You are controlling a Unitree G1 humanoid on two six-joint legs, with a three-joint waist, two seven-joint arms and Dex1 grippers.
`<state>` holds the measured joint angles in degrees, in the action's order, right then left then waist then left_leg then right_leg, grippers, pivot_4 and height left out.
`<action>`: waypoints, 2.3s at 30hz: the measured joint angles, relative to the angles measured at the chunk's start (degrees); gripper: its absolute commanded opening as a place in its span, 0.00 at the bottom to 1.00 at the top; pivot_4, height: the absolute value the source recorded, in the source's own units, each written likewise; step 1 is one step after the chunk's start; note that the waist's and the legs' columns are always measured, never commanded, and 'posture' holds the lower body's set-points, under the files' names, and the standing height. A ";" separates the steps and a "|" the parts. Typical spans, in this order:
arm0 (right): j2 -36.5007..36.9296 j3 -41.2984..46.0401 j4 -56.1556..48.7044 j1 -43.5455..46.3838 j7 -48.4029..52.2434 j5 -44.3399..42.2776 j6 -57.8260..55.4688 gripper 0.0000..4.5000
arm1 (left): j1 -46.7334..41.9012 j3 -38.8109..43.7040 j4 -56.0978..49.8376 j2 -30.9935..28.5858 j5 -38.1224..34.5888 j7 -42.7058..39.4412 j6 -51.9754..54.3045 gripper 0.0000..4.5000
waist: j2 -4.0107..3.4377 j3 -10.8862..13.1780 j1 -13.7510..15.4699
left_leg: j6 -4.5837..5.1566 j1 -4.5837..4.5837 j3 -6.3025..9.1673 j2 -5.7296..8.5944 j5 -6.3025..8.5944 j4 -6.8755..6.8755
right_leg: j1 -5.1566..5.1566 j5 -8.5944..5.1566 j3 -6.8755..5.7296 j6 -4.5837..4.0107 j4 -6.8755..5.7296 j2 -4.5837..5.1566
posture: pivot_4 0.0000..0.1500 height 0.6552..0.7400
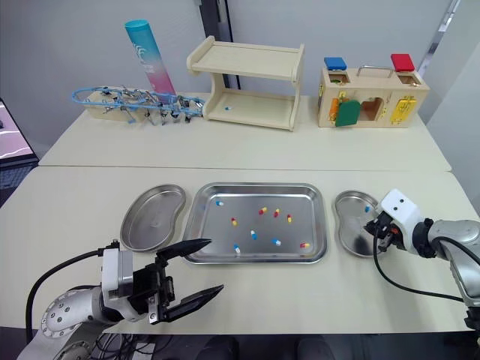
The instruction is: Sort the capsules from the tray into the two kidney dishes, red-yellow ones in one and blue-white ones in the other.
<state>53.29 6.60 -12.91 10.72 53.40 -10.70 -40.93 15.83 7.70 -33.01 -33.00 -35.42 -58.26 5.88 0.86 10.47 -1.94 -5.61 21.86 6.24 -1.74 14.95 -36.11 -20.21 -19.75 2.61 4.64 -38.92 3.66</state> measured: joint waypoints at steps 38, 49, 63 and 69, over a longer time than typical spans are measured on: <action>17.90 10.02 31.63 -5.08 23.92 -2.05 35.95 0.99 | 6.88 34.52 35.52 -19.45 7.80 0.15 8.72 1.00 | -0.03 0.17 -0.88 | 0.00 -0.06 -0.09 -0.03 0.00 0.04 | -0.01 -0.02 0.02 -0.02 -0.01 0.01 | 1.00 1.00; 17.39 6.83 19.12 -0.85 25.76 -6.21 31.00 0.99 | 9.91 35.40 24.10 -15.89 4.02 -0.09 14.16 1.00 | -0.05 0.18 -1.25 | -0.01 -0.06 -0.07 -0.06 0.00 0.04 | 0.00 -0.02 0.00 -0.02 -0.04 0.01 | 1.00 1.00; 1.83 -10.10 -5.14 21.28 16.12 -14.96 6.65 0.99 | 9.76 27.61 3.02 -4.51 -0.65 6.64 17.23 1.00 | -0.03 0.18 -0.85 | -0.02 0.00 -0.01 -0.05 -0.01 0.00 | -0.03 -0.01 -0.04 -0.02 -0.04 0.01 | 1.00 1.00; -11.36 -17.00 -8.25 24.65 5.02 -15.10 -2.65 0.99 | 8.89 26.28 1.13 -1.84 -2.43 8.15 16.96 1.00 | 0.02 0.15 -0.63 | -0.02 0.03 0.02 -0.05 -0.01 0.00 | -0.05 -0.01 -0.07 -0.02 -0.03 0.02 | 1.00 1.00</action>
<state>41.93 -10.40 -21.15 35.38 58.42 -25.80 -43.58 24.73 33.98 -31.88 -34.84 -37.85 -50.11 22.84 0.89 10.62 -2.57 -5.63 21.89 6.26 -1.79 14.94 -36.11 -20.25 -19.76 2.55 4.62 -38.95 3.67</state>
